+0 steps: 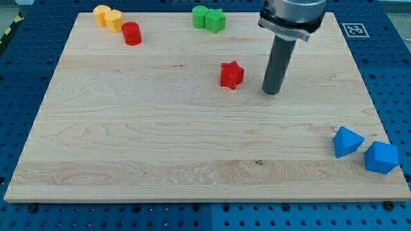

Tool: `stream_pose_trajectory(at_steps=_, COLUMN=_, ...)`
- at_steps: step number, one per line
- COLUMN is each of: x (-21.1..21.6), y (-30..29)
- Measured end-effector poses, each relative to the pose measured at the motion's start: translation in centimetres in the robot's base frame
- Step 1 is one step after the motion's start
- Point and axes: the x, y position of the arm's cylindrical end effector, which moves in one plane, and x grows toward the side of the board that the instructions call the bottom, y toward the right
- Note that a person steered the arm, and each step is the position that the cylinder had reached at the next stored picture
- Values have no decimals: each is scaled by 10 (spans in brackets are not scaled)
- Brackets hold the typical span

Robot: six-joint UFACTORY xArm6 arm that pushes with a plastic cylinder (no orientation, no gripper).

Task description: Move the red star into the red circle

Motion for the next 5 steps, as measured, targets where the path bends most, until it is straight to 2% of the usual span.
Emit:
stream_pose_trajectory(at_steps=2, x=-26, y=-62)
stream_pose_trajectory(at_steps=4, x=0, y=-73)
stream_pose_trajectory(at_steps=5, x=-24, y=-88)
